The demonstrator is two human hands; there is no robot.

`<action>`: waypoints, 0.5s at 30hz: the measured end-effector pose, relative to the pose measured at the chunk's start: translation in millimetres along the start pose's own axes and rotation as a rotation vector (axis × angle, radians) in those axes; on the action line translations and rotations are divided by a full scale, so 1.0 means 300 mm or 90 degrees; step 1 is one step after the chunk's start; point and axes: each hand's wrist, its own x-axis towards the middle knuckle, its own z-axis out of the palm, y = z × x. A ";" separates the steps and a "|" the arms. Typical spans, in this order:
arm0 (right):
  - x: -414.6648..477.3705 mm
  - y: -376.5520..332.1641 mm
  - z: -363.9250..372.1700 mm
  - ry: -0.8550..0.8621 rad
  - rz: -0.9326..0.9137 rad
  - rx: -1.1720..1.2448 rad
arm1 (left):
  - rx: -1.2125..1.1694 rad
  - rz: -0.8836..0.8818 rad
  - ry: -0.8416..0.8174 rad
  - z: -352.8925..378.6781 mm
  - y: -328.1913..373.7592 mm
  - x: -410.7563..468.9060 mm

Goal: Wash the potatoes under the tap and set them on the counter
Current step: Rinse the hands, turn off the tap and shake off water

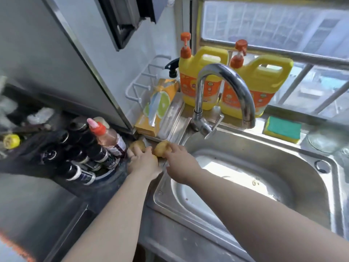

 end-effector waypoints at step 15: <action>0.099 -0.033 0.013 0.040 -0.002 -0.003 | 0.043 0.041 -0.064 -0.016 -0.046 0.044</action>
